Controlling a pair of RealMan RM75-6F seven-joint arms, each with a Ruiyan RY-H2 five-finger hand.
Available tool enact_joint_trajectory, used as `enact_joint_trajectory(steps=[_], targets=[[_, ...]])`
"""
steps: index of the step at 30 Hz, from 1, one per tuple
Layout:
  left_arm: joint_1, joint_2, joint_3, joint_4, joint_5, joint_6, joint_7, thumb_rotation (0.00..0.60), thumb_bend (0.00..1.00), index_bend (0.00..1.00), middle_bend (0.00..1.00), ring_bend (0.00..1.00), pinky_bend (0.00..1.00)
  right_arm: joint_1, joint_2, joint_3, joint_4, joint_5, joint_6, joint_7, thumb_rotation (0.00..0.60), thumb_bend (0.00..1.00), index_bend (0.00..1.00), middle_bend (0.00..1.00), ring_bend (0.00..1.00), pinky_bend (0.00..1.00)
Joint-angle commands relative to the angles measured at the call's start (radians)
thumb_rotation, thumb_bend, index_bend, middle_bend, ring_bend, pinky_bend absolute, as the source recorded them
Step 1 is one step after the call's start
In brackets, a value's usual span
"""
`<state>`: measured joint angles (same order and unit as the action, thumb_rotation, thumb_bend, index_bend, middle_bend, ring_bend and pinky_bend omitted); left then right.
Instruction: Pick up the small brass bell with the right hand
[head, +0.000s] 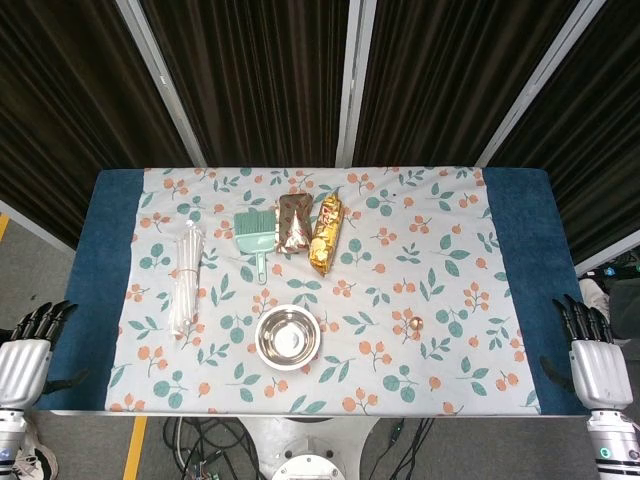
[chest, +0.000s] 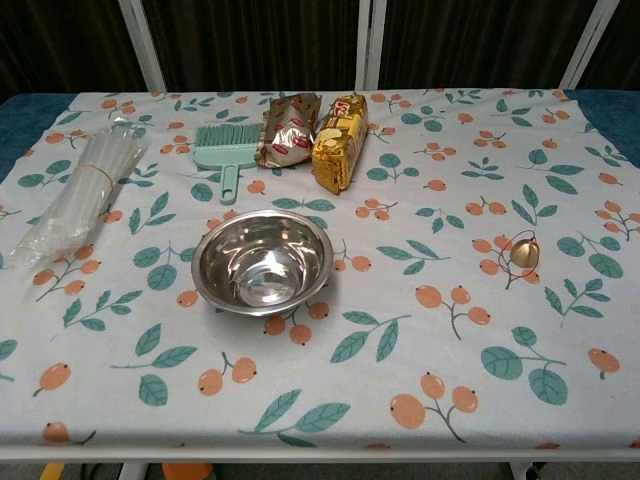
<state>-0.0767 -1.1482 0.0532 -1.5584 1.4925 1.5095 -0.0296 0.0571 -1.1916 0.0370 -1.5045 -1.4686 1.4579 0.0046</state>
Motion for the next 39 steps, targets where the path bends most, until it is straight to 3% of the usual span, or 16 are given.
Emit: enact_joint_trajectory(steps=[1,15,23,28,36,39], targets=[[0.001,-0.002,-0.006,-0.006,0.008,0.005,0.006,0.600,0.02,0.10,0.07,0.04,0.12,0.000,0.000,0.000,-0.001,-0.002,0.000,0.001,0.600,0.19,0.00,0.00,0.00,0.00],[0.009,0.010,-0.015,-0.047,0.018,-0.007,0.036,0.600,0.01,0.10,0.07,0.04,0.12,0.057,0.007,0.008,-0.066,-0.051,-0.047,-0.082,0.600,0.16,0.00,0.00,0.00,0.00],[0.005,0.012,-0.022,-0.064,-0.004,-0.040,0.055,0.600,0.01,0.10,0.07,0.04,0.12,0.211,-0.011,0.038,-0.108,-0.042,-0.260,-0.201,0.600,0.16,0.00,0.00,0.00,0.00],[0.002,0.011,-0.028,-0.068,-0.009,-0.052,0.060,0.600,0.01,0.10,0.07,0.04,0.12,0.306,-0.083,0.061,-0.092,0.003,-0.385,-0.297,0.600,0.15,0.00,0.00,0.00,0.00],[-0.009,0.036,-0.013,-0.073,-0.012,-0.108,0.010,0.600,0.01,0.10,0.07,0.04,0.12,0.395,-0.141,0.078,-0.101,0.056,-0.486,-0.349,0.600,0.15,0.00,0.00,0.00,0.00],[-0.008,0.032,-0.012,-0.060,-0.011,-0.114,-0.005,0.600,0.01,0.10,0.07,0.04,0.12,0.419,-0.150,0.086,-0.098,0.090,-0.512,-0.365,0.600,0.15,0.05,0.00,0.00,0.00]])
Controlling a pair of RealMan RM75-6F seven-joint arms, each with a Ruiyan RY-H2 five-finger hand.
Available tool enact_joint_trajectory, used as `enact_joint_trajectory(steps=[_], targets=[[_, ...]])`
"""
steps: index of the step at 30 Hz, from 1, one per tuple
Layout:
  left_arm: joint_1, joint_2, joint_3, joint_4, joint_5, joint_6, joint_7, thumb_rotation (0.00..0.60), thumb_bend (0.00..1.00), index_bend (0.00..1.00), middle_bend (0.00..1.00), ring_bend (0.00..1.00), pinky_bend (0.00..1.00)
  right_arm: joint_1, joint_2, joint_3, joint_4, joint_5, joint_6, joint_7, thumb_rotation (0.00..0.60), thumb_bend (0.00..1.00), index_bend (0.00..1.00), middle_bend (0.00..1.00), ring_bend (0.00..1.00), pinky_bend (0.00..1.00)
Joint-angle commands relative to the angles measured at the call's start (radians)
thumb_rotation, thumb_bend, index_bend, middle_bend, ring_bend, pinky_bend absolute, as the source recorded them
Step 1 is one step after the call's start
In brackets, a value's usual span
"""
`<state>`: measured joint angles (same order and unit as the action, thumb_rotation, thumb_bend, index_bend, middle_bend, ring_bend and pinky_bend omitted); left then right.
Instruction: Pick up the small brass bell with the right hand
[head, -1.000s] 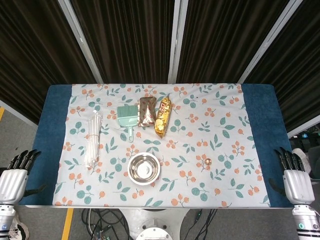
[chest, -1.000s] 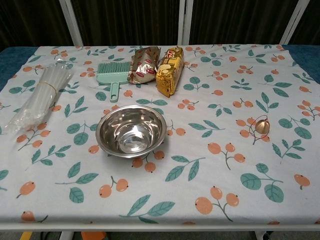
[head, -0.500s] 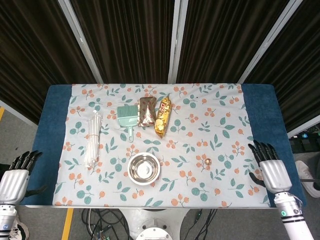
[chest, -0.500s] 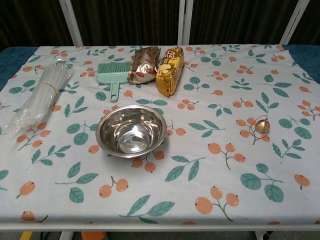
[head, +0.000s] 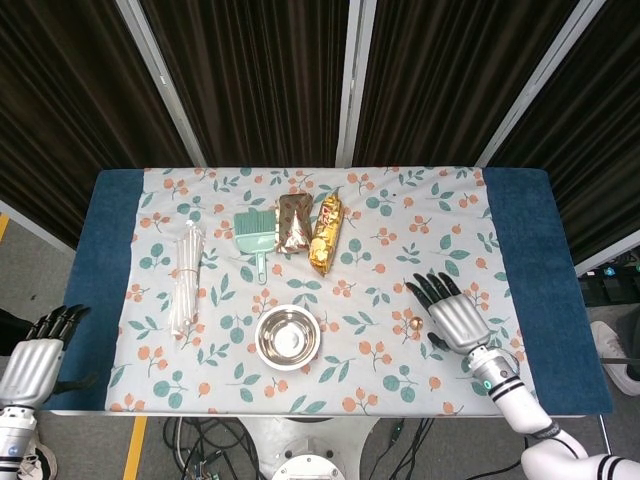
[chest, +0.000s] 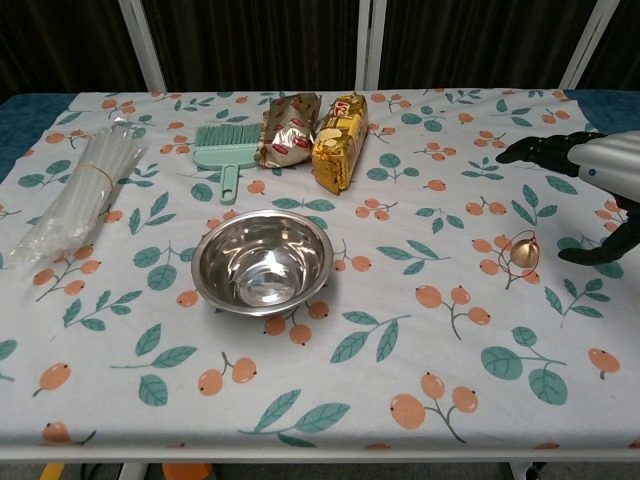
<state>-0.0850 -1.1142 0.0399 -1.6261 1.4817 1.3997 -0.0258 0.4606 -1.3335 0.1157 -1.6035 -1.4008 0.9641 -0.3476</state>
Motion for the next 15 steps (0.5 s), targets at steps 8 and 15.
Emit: enact_joint_trajectory(steps=[8,15], targets=[[-0.002,-0.017,0.001,0.038,-0.005,-0.022,-0.040,0.600,0.01,0.10,0.07,0.04,0.12,0.057,-0.039,0.000,0.033,0.067,-0.061,-0.016,0.600,0.15,0.21,0.00,0.00,0.00],[-0.004,-0.022,-0.005,0.046,-0.011,-0.030,-0.047,0.600,0.01,0.10,0.07,0.04,0.12,0.067,-0.069,-0.012,0.062,0.069,-0.040,-0.008,0.600,0.16,0.31,0.00,0.00,0.00]])
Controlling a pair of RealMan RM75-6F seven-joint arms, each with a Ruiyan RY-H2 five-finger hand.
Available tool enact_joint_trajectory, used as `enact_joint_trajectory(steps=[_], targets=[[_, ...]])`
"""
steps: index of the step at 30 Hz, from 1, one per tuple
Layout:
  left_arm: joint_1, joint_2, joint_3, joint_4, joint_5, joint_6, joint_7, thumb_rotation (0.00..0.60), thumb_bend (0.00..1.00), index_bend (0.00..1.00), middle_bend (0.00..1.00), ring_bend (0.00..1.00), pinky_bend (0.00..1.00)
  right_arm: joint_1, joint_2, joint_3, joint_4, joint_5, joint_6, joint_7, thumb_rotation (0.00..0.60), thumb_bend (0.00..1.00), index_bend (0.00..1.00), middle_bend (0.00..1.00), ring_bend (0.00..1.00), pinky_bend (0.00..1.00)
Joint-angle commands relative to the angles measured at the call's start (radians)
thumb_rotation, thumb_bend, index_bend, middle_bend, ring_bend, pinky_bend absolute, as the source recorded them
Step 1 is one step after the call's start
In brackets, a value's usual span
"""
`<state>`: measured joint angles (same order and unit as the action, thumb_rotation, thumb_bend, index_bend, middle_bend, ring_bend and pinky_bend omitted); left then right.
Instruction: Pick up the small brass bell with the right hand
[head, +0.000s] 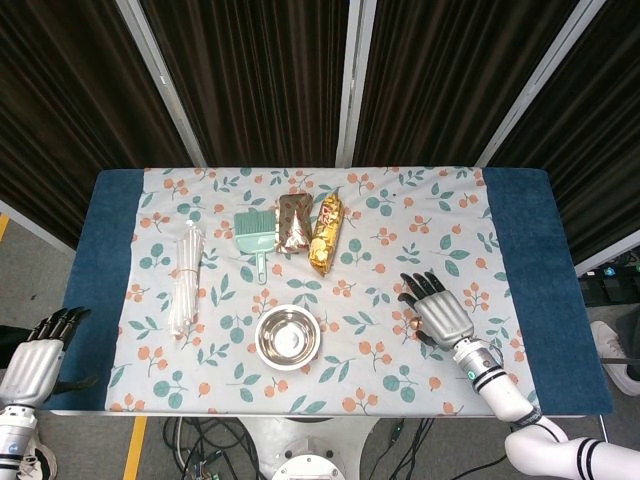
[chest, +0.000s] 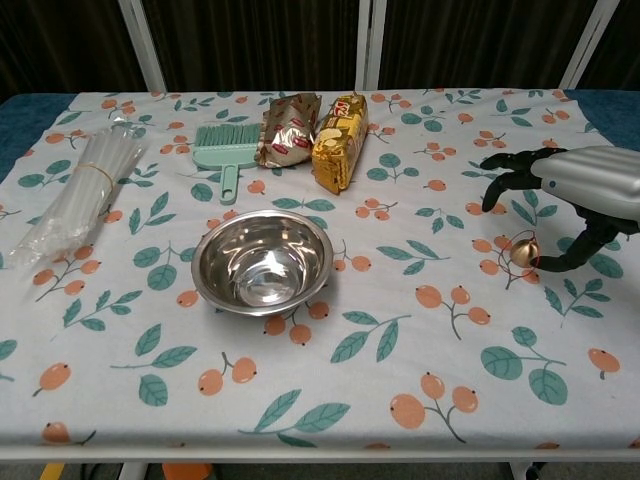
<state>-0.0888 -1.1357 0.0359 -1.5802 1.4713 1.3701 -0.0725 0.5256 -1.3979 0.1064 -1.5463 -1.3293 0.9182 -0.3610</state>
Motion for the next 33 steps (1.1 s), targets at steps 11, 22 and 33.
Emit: enact_joint_trajectory(steps=[11,22,33], targets=[[0.001,0.005,0.001,-0.007,0.003,-0.006,-0.016,0.600,0.01,0.10,0.07,0.04,0.12,0.008,0.002,-0.014,0.017,-0.005,0.030,0.033,0.600,0.19,0.41,0.02,0.00,0.00],[0.004,0.003,0.003,-0.001,0.005,-0.009,-0.017,0.600,0.01,0.10,0.07,0.04,0.12,0.020,-0.006,-0.024,0.033,0.003,0.032,0.040,0.600,0.26,0.49,0.04,0.00,0.00],[0.003,0.002,0.004,0.001,0.003,-0.018,-0.029,0.600,0.01,0.10,0.07,0.04,0.12,0.020,-0.007,-0.034,0.040,0.013,0.040,0.042,0.600,0.28,0.50,0.06,0.00,0.00]])
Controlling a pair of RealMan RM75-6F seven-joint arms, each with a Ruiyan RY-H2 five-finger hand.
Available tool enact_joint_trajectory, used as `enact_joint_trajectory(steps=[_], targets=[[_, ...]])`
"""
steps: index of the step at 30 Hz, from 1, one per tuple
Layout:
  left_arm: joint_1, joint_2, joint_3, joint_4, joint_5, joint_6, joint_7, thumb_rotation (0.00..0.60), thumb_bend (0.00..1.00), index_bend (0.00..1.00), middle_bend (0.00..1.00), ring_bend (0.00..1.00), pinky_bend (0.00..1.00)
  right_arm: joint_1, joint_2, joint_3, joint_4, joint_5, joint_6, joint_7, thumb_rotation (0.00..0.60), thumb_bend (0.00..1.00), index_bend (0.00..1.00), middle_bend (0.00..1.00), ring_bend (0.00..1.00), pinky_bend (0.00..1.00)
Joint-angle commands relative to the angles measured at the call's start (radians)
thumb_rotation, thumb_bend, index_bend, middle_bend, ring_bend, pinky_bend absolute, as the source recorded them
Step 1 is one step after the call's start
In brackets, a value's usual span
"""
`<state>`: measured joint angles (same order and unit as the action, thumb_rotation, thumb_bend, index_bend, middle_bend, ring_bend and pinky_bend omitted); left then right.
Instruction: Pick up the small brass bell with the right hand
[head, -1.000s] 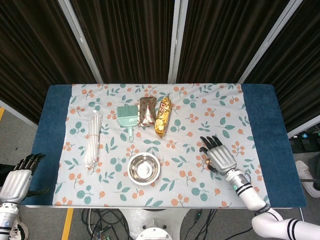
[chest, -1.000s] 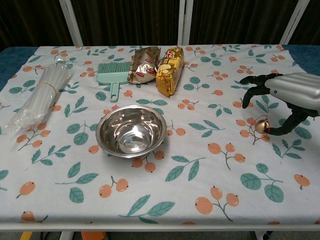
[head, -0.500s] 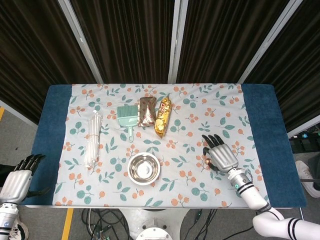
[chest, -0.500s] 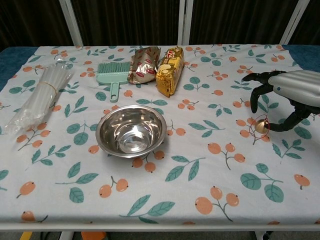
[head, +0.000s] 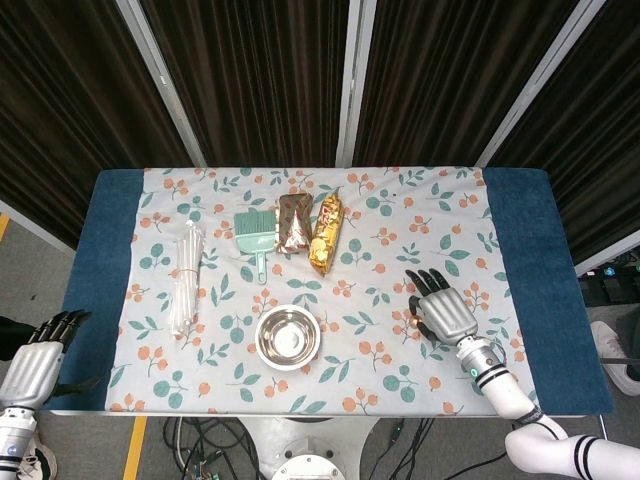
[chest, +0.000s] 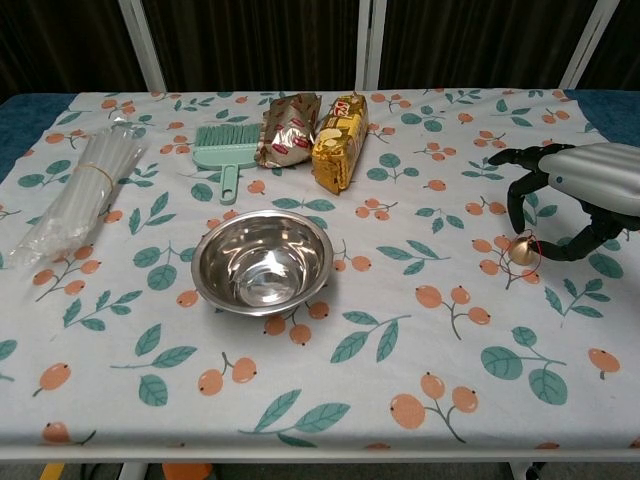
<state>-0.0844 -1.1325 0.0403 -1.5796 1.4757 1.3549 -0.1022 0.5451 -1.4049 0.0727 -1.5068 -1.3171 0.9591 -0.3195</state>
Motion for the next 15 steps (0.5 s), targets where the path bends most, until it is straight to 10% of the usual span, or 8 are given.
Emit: enact_joint_trajectory(steps=[1,15], targets=[[-0.001,-0.002,0.000,0.000,-0.002,-0.004,0.001,0.600,0.01,0.10,0.07,0.04,0.12,0.002,-0.001,-0.001,0.001,0.002,-0.001,0.001,0.600,0.28,0.50,0.06,0.00,0.00],[0.000,-0.001,-0.001,0.000,-0.003,-0.005,0.002,0.600,0.01,0.10,0.07,0.04,0.12,0.012,-0.004,-0.005,0.004,0.003,-0.001,0.009,0.600,0.30,0.55,0.08,0.00,0.00]])
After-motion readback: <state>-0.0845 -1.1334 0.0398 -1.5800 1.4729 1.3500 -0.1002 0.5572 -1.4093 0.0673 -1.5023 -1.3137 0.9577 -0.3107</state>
